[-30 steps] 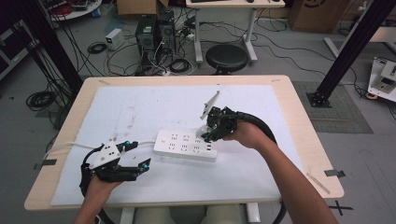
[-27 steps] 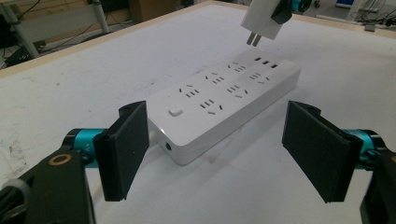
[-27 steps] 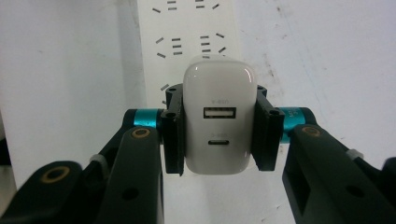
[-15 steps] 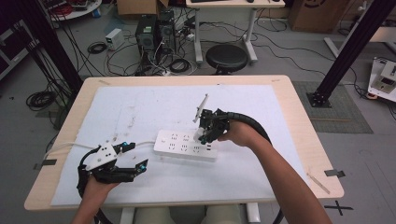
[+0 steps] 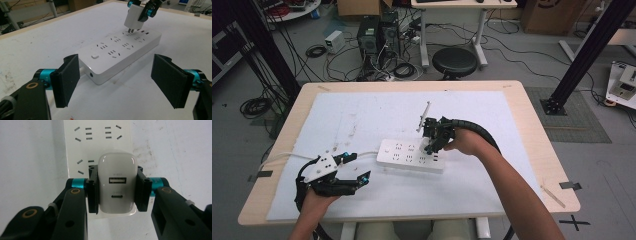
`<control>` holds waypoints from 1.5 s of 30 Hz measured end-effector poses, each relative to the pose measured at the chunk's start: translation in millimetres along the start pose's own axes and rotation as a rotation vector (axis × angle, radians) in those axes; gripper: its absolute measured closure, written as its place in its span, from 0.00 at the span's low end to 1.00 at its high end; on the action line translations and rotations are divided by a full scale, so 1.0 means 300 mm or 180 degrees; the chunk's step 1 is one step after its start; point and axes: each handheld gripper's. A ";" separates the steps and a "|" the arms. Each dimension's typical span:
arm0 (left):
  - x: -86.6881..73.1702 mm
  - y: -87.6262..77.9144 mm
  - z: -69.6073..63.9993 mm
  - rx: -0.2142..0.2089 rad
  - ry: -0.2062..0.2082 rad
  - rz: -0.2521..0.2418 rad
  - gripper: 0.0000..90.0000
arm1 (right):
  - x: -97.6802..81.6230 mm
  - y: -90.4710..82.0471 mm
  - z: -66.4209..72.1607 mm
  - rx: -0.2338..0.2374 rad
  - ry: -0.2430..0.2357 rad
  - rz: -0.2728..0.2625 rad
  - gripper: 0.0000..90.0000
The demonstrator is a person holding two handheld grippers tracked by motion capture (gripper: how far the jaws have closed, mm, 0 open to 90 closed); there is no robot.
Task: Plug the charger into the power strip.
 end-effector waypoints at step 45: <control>0.000 -0.007 0.002 0.0010 -0.0022 -0.0028 0.26 | 0.108 0.092 0.006 0.0122 -0.0375 0.0600 0.71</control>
Point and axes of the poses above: each handheld gripper's, and its own axes: y roughly forward along the jaws, x roughly out of its top, z roughly to its left, and after that the axes turned 15 degrees about -z, right-handed
